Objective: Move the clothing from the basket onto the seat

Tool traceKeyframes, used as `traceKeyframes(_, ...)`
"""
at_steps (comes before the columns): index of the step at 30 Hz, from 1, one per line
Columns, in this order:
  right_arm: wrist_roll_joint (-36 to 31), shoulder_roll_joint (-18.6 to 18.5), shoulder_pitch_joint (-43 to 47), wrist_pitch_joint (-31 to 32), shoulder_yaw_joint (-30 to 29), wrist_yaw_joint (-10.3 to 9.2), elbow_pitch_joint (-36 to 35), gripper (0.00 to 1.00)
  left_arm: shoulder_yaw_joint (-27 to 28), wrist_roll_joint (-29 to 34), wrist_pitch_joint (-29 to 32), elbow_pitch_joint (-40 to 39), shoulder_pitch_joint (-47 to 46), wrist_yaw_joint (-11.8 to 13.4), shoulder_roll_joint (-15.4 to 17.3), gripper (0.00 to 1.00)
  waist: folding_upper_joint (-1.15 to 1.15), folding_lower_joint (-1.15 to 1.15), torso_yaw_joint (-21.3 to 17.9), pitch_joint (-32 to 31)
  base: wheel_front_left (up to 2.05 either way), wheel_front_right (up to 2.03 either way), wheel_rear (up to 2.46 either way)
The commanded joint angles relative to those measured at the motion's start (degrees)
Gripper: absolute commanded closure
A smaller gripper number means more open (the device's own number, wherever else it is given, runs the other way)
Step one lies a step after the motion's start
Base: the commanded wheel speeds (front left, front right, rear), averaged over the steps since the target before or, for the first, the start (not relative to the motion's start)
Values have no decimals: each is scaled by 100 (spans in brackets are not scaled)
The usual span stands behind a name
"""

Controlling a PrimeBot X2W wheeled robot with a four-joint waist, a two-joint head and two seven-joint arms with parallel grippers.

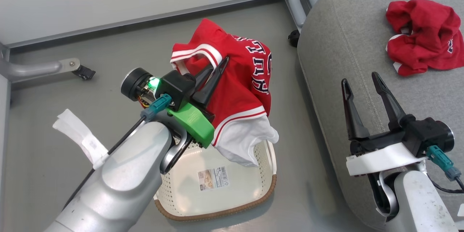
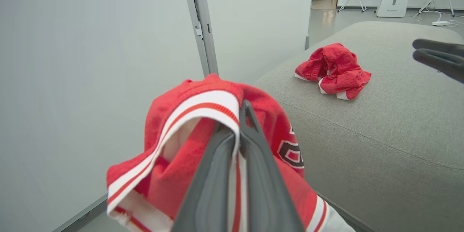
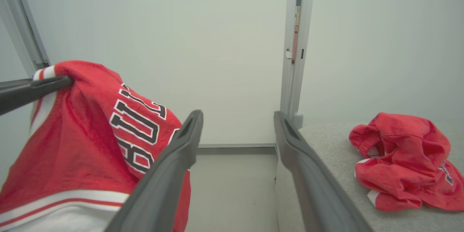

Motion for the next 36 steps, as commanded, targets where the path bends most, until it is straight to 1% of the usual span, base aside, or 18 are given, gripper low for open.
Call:
traceKeyframes(1,31,-2,106,-14,-26,-6,-9,0,104,32,-19,-90,96,28,-36,100,0,0,-8,-117,0,0,0)
traceKeyframes(6,38,6,219,-14,-30,-6,7,0,395,181,-19,-349,129,7,-113,100,0,0,-8,-241,0,0,0)
traceKeyframes(13,107,9,296,-14,9,-5,22,0,587,308,-19,-521,-18,-51,-239,100,0,0,-11,-380,0,0,0)
traceKeyframes(20,200,9,329,-14,50,-5,12,0,642,391,-19,-529,-97,-97,-349,100,0,0,-25,-425,0,0,0)
traceKeyframes(27,135,10,333,-14,122,-5,-65,0,651,469,-19,-533,-51,-130,-415,100,0,0,-11,-399,0,0,0)
traceKeyframes(36,30,-2,164,-14,568,-5,-23,0,647,557,-19,-519,7,-175,-540,100,0,0,58,-336,0,0,0)
